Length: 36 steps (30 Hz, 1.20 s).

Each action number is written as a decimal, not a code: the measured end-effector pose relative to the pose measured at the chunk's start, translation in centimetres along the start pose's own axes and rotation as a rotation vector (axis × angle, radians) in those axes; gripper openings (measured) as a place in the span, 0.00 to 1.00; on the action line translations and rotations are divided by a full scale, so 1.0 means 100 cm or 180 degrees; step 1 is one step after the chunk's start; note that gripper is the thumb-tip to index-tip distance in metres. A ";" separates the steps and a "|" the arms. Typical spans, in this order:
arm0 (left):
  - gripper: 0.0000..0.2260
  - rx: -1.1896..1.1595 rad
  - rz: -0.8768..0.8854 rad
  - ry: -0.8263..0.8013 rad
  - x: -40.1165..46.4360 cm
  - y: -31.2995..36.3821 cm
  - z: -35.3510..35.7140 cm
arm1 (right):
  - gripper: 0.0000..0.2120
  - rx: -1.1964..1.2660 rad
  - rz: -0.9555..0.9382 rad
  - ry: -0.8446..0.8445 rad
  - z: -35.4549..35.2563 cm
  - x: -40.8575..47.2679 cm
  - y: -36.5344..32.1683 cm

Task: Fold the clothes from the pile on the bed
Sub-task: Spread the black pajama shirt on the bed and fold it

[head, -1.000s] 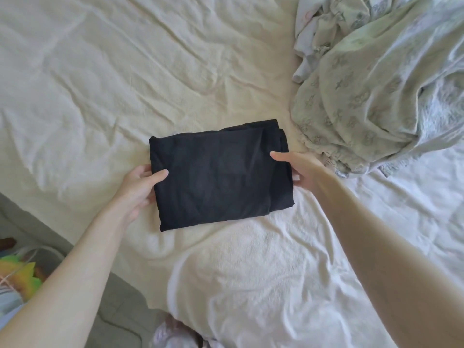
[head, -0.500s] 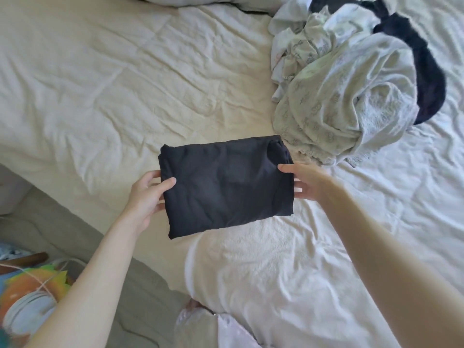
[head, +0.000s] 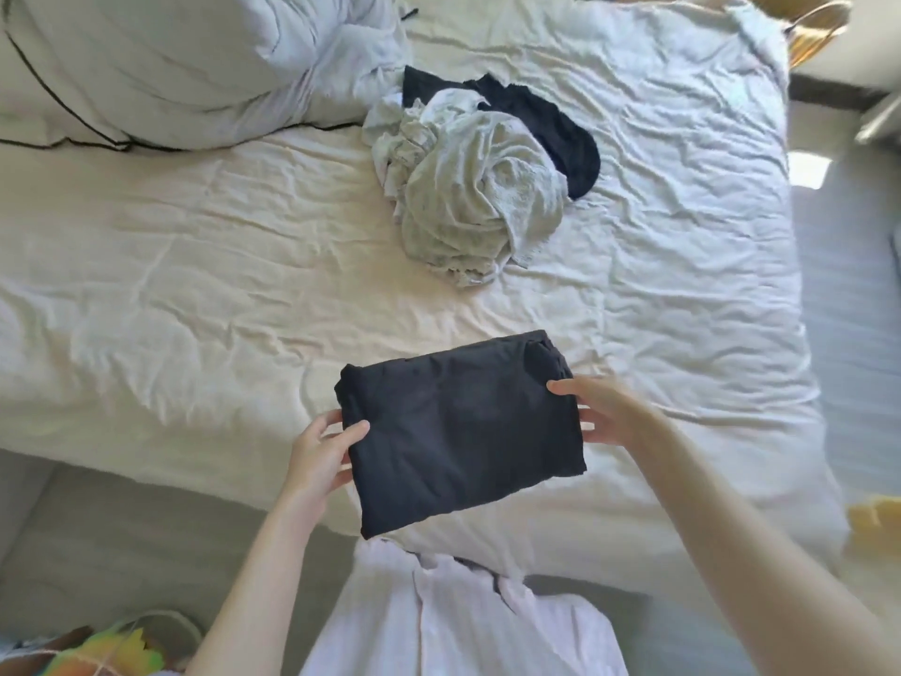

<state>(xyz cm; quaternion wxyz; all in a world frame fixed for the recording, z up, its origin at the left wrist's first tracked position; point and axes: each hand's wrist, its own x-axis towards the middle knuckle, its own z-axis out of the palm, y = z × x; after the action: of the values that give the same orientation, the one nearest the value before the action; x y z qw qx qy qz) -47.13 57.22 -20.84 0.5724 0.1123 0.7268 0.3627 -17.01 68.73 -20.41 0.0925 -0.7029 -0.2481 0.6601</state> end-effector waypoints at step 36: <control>0.14 0.4228 0.2522 -0.1317 -0.039 -0.012 0.663 | 0.07 0.4821 0.0565 0.0249 -0.384 0.003 0.239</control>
<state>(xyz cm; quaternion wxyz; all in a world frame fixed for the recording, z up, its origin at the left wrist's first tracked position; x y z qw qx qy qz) 14.99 80.57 -24.10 0.3376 0.7445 0.5760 0.0023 25.80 55.95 -27.35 0.5047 -0.4877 0.3333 0.6296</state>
